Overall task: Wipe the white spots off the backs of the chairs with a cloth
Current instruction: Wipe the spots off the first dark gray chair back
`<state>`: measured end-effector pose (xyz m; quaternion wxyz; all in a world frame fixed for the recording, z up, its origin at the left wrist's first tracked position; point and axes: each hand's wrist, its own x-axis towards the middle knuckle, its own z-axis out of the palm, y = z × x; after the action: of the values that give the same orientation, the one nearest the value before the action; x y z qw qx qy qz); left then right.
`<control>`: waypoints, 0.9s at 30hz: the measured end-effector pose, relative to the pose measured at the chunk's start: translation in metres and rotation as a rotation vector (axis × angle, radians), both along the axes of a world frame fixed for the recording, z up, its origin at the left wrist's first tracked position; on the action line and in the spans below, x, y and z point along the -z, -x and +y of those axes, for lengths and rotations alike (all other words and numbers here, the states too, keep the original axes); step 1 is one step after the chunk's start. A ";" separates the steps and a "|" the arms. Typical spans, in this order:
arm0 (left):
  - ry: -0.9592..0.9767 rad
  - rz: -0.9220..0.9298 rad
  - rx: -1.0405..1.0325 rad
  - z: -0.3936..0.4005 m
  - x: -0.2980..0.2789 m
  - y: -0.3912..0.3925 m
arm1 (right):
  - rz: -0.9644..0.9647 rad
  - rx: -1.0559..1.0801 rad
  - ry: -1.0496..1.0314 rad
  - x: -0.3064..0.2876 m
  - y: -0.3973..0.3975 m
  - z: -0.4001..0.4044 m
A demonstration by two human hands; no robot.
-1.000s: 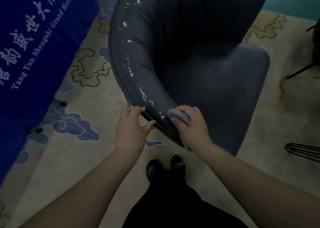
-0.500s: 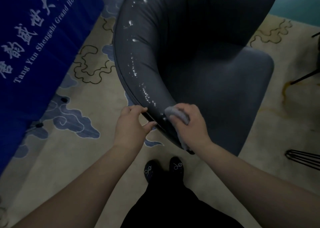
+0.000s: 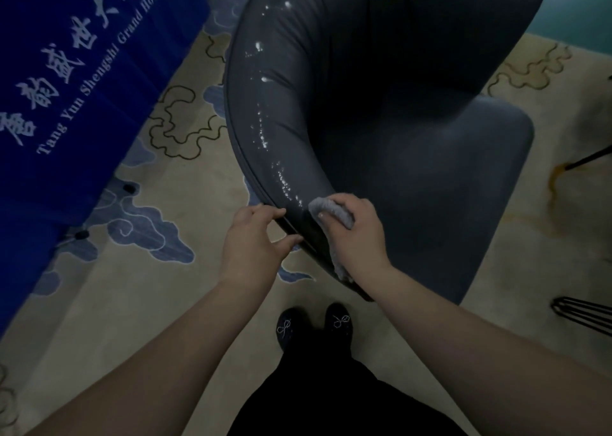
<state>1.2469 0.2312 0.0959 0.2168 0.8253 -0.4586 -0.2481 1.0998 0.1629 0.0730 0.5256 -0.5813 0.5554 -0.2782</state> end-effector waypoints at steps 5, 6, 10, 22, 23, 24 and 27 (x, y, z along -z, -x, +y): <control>0.001 -0.002 -0.018 -0.002 0.001 -0.001 | -0.040 -0.147 0.104 0.001 0.003 0.012; 0.000 -0.012 -0.015 -0.002 0.001 -0.001 | -0.023 -0.134 0.077 0.002 0.001 0.006; -0.003 -0.045 -0.008 -0.003 0.000 -0.002 | 0.022 0.045 -0.017 0.006 0.004 -0.015; -0.013 -0.014 -0.022 -0.003 0.000 -0.002 | -0.031 0.127 -0.008 0.014 0.029 -0.030; -0.010 -0.013 -0.029 -0.003 0.001 -0.002 | -0.038 0.053 0.007 0.015 0.030 -0.020; -0.006 -0.006 -0.039 -0.003 0.001 0.000 | -0.006 -0.031 0.028 0.017 0.029 -0.011; 0.007 0.026 -0.069 -0.004 0.002 0.001 | 0.109 -0.080 0.023 0.025 0.029 -0.012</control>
<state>1.2456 0.2273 0.0935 0.2343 0.8365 -0.4279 -0.2495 1.0703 0.1508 0.0482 0.4984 -0.6235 0.5562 -0.2314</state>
